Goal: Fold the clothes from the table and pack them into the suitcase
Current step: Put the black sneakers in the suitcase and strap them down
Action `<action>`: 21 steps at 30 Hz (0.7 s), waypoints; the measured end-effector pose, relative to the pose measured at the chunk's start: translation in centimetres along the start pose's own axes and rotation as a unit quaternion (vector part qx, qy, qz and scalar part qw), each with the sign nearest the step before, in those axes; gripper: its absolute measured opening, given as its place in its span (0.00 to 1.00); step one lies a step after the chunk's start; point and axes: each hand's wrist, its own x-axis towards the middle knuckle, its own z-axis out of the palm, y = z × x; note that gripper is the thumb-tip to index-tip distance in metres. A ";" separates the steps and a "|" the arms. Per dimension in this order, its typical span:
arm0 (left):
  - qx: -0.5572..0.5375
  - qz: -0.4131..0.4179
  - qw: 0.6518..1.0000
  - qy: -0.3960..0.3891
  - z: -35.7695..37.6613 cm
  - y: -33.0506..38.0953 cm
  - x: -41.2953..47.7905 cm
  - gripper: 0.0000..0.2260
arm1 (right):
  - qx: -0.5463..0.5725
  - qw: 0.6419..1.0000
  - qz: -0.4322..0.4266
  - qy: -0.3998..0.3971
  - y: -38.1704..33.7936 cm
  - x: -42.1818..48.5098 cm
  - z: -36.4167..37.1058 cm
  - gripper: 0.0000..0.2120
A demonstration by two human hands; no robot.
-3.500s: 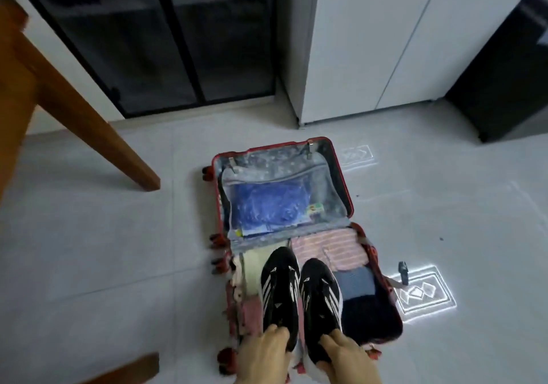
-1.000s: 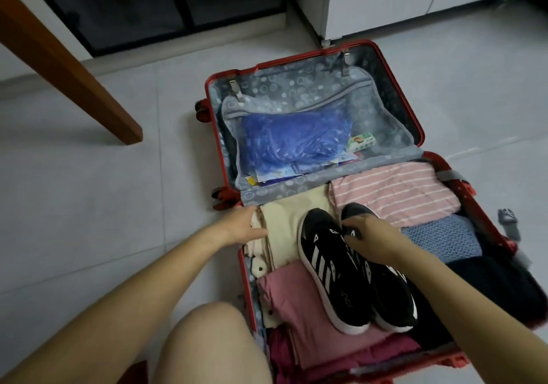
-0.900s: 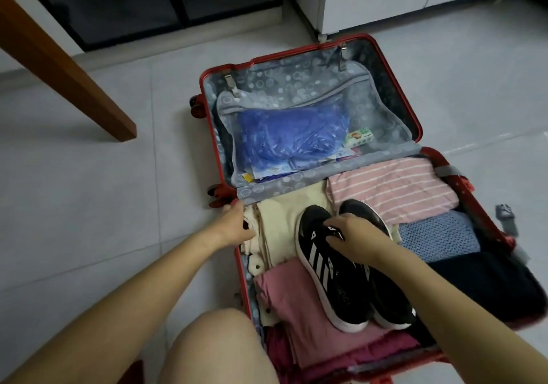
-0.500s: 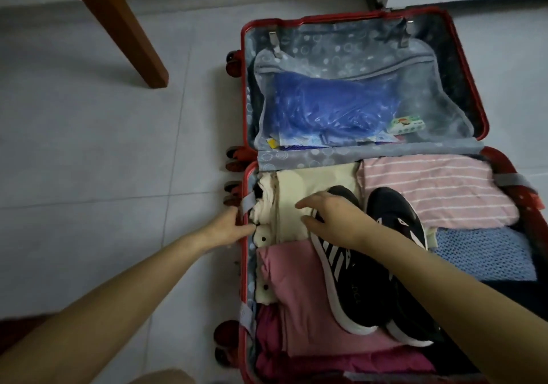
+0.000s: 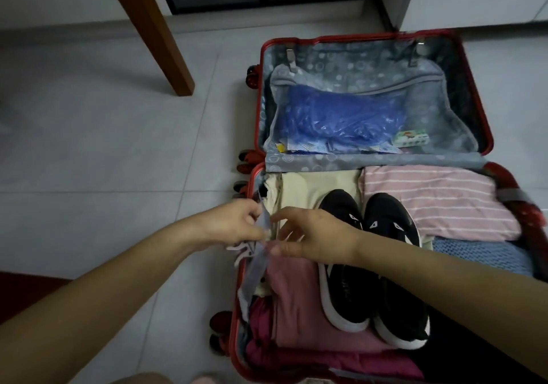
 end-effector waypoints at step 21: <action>0.280 0.205 0.922 0.170 7.7 3.6 4.7 0.17 | 0.330 0.911 0.203 0.141 7.4 -8.0 -3.6 0.05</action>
